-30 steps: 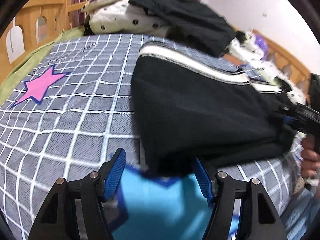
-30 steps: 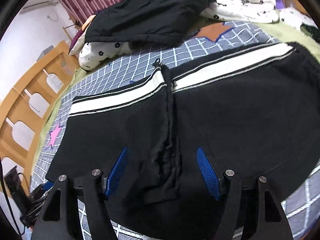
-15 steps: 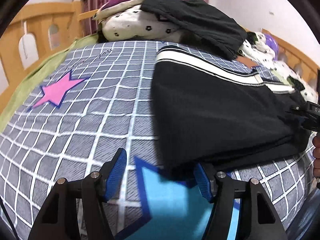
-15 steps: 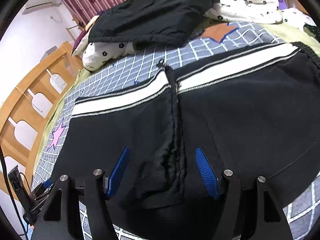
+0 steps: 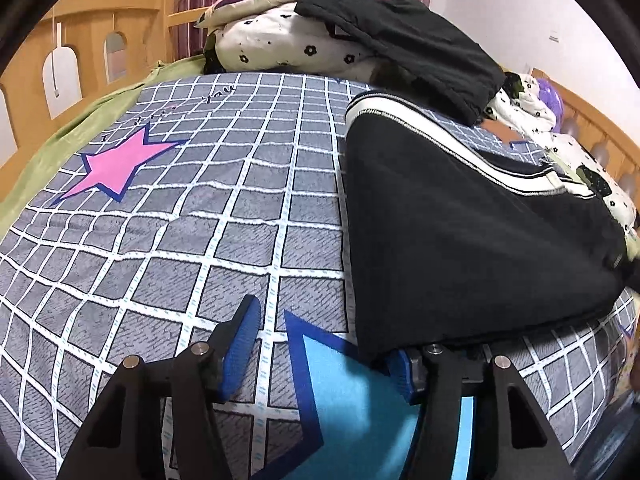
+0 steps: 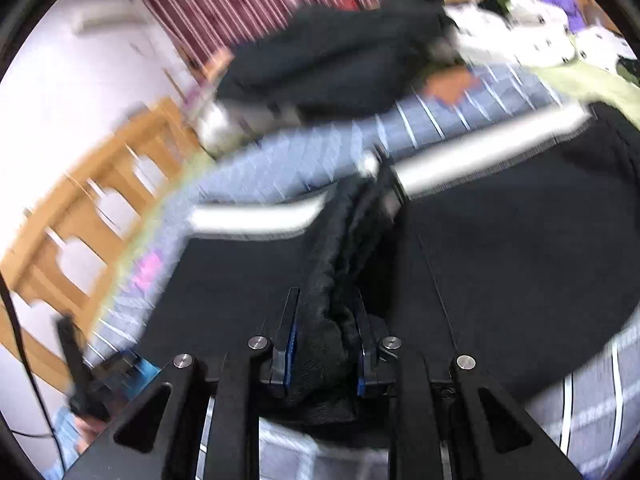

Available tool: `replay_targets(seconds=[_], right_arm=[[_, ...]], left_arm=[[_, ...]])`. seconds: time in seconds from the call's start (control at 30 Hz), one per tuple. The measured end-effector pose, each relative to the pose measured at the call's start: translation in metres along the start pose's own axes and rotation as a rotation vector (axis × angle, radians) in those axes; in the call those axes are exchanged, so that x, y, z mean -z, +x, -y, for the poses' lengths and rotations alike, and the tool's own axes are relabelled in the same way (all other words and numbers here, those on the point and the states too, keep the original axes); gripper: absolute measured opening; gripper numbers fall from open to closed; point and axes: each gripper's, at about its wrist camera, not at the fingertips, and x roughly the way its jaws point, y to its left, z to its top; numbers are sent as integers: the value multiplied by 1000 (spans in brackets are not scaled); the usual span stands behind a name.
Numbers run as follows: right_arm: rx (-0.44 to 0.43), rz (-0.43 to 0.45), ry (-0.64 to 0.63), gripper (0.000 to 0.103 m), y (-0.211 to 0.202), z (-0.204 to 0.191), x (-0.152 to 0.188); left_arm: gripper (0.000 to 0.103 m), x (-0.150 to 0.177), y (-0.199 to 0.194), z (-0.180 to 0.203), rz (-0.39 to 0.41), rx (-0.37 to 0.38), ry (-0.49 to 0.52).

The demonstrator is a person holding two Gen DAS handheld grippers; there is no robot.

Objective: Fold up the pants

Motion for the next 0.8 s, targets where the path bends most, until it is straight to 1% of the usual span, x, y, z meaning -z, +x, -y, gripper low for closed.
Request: replay_targets(seconds=[0.03,0.07,0.13,0.17,0.2,0.23,0.3,0.37,0.4,0.47,0.5,0.53,0.57,0.6,0.63,0.67,0.7,0.73,0.77,0.8], right_arm=[[29,-52,17,23,13,5,8],[36,-58,15,23,17,6,12],[39,-34,-25,25,12,1,12],[46,-33,-41,30,9,0,10],[69,-24,-55,34,4,-2,10],[120,9,-72,36,-6,-4,10],[163,73,-110,37,-24,-8,12],[174,104,-153,37,-36,-15,14],[180,103,-170,37,-37,-18,14],[192,53,-176,37,-23,-18,13],[195,17,-159,37,-14,-16,13],[193,-37,-132,37,-3,-10,14],[187,-89,-115,38,9,-6,16],[188,-114,-111,39,15,-5,17],[194,-105,-118,40,15,-5,19],[199,-91,-137,41,11,-9,16],[192,-80,-144,41,7,-10,14],[179,-59,-143,41,2,-11,11],[164,-30,-134,42,-4,-11,5],[153,-16,-131,47,-7,-11,1]], left_arm=[[58,-1,0,0,-4,4,-4],[58,-1,-1,0,-13,6,0],[58,0,-5,3,-35,4,28],[58,2,-9,5,-41,7,51],[58,4,-14,8,-40,14,77],[58,7,-20,11,-36,26,108],[58,10,-35,16,-35,73,157],[58,9,-54,16,-3,135,158],[58,6,-64,16,20,169,147],[58,-3,-73,15,58,194,119],[58,-9,-74,14,76,191,102],[59,-17,-72,15,88,171,82],[59,-25,-66,14,85,142,64],[59,-30,-58,13,74,118,43],[59,-34,-47,11,54,101,23],[59,-35,-31,8,19,76,15],[59,-32,-20,8,-13,52,21],[61,-27,-2,8,-74,22,39],[62,-19,11,9,-126,16,56],[62,-14,14,10,-119,21,60]])
